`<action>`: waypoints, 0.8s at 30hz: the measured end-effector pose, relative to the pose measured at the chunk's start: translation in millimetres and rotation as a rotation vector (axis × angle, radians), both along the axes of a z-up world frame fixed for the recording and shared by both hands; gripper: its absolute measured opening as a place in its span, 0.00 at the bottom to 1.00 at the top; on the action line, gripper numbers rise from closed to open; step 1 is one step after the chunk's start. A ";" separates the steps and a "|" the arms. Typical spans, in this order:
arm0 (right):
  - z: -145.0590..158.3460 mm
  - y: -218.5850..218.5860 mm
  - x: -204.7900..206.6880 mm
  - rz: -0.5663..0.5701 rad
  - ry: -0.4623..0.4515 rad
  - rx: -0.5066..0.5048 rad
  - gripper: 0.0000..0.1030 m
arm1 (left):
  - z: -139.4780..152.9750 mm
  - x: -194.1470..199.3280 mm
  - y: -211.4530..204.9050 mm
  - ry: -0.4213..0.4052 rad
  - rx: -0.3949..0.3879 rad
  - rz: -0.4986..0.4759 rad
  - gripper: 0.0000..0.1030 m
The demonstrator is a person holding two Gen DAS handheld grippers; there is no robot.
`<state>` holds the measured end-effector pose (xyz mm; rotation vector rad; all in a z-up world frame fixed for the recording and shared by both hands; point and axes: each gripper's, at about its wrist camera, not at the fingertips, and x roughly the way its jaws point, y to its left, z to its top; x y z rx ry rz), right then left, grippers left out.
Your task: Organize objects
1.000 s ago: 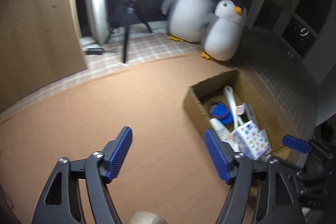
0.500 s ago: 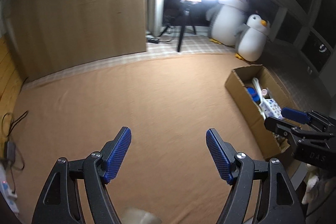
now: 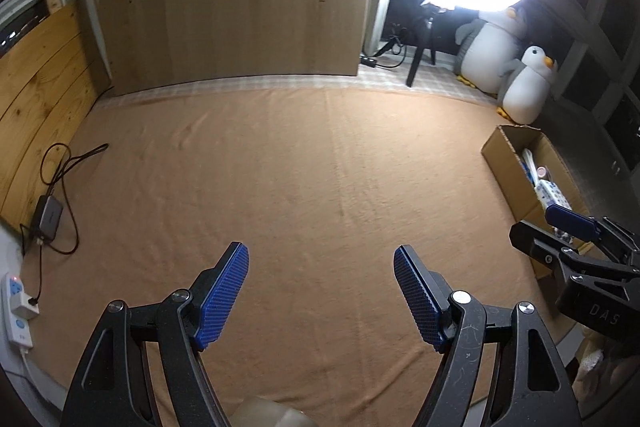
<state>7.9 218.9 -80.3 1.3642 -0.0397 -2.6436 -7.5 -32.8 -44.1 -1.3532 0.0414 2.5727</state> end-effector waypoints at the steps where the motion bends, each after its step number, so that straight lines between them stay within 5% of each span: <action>1: -0.8 -1.9 0.2 0.002 -0.001 -0.001 0.63 | -0.1 1.2 -3.8 0.000 -0.002 0.004 0.76; 24: 1.4 -21.3 4.0 0.003 0.013 -0.005 0.64 | 2.7 -2.1 -9.9 0.004 -0.010 0.014 0.76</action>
